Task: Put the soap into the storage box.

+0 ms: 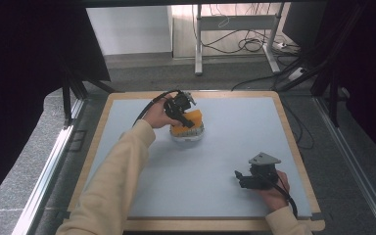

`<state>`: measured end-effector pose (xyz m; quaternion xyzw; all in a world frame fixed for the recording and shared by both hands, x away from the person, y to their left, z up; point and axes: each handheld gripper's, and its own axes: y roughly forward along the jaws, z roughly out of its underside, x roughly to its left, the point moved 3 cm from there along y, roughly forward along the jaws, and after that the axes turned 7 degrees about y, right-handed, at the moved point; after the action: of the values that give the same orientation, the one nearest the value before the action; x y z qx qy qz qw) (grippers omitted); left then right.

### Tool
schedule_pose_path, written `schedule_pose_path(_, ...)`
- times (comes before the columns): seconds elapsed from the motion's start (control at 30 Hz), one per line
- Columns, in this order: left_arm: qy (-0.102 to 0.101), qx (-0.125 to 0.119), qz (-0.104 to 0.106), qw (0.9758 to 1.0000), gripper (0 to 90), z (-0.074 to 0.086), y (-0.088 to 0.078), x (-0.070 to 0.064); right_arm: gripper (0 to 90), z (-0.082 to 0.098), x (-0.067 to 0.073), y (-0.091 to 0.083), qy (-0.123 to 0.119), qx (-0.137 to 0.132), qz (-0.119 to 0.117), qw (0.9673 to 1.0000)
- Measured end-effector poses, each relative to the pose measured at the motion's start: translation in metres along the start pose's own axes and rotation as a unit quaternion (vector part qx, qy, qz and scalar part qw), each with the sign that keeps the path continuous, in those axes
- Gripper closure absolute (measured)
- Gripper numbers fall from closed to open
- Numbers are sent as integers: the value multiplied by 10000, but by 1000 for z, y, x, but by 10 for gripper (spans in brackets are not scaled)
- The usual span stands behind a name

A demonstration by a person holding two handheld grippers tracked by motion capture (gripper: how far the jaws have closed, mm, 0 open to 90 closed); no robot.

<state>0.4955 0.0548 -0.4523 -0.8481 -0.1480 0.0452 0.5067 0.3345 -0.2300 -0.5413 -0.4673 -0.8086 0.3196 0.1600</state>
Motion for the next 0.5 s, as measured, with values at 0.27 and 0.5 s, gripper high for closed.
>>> schedule_pose_path(0.27,105,13,175,9998,617,3,14,7,145,0,-1,-1,-1,-26,16,10000)
schedule_pose_path(0.5,152,61,318,9994,617,6,22,10,145,1,-2,-2,29,-22,27,10000)
